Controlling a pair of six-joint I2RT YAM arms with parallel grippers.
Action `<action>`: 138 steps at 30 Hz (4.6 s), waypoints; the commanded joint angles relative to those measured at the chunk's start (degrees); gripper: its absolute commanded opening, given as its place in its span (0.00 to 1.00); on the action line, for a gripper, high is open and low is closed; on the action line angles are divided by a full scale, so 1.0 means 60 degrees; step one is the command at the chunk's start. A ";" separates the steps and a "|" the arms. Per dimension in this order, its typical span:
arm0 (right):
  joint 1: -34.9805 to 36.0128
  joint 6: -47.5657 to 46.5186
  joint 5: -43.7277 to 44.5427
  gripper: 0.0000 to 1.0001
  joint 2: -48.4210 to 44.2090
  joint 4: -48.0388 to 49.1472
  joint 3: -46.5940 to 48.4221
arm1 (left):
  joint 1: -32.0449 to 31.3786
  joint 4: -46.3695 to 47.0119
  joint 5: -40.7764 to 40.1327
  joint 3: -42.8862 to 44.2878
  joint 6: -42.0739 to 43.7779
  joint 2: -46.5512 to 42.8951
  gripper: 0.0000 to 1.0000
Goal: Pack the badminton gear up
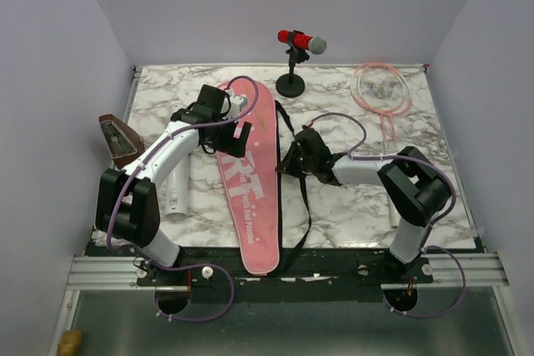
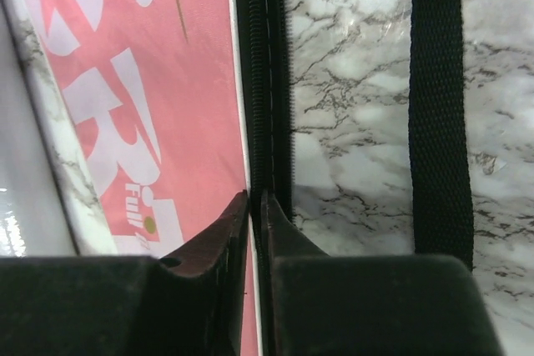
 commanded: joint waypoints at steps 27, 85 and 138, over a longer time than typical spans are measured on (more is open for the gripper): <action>0.1498 -0.0402 -0.1484 0.01 -0.1745 0.0934 0.0849 | -0.0956 0.0180 0.0959 0.1650 -0.0351 0.0436 0.99; 0.2055 -0.1999 0.4158 0.59 -0.2844 -0.3799 0.2095 | -0.1351 -0.0772 0.1133 0.0932 0.0924 -0.2040 0.00; -0.6557 -0.2452 0.3349 0.57 -0.1238 -0.5672 0.3219 | -0.0077 -0.0040 0.1749 0.0200 0.0982 -0.2025 0.00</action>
